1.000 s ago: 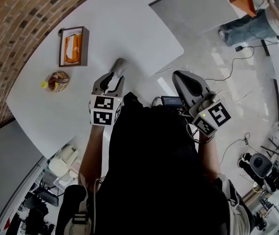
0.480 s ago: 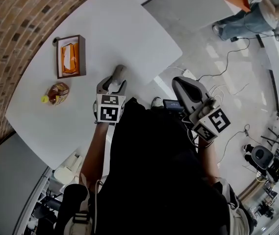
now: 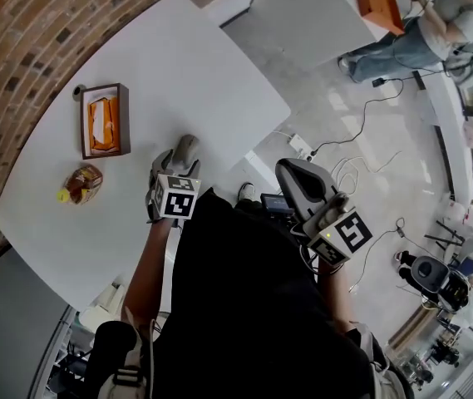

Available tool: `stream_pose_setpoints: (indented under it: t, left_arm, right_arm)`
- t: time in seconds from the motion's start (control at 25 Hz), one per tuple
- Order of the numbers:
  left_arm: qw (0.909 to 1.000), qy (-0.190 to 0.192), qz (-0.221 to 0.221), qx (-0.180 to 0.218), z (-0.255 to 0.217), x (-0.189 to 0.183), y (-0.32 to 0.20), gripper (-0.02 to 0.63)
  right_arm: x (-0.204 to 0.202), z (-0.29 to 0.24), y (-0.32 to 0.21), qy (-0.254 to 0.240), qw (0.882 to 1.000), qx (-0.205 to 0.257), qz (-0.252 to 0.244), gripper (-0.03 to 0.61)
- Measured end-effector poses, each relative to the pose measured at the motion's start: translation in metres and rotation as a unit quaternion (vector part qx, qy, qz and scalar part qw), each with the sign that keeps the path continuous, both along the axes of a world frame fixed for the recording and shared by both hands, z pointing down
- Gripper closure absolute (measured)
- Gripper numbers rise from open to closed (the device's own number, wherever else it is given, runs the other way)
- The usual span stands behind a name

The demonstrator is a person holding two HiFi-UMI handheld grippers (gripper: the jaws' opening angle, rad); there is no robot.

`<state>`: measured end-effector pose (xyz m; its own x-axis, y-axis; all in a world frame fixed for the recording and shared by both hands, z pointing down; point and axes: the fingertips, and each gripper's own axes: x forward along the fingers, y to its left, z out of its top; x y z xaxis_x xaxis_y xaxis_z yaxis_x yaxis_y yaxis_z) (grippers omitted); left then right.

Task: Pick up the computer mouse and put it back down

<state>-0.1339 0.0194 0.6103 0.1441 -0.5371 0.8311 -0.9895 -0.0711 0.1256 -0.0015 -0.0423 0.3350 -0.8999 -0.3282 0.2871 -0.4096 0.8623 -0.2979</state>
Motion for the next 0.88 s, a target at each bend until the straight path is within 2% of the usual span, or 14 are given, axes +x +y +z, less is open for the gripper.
stream_pose_setpoints:
  t: [0.36,0.76,0.88]
  left_arm:
    - [0.9998,-0.004,0.015,-0.013,0.03,0.005,-0.015,0.313]
    - [0.998,-0.003,0.022,-0.059,0.061,0.015,-0.012,0.304]
    - [0.9972,-0.014,0.022,-0.071,0.068,0.016,-0.012,0.304]
  right_arm:
    - [0.004,-0.003,-0.003,0.008,1.0,0.008,0.021,0.56]
    - [0.017,0.0,-0.007,0.018,0.999,0.012,0.04,0.56]
    - [0.021,-0.001,-0.009,0.02,0.999,0.01,0.044,0.56]
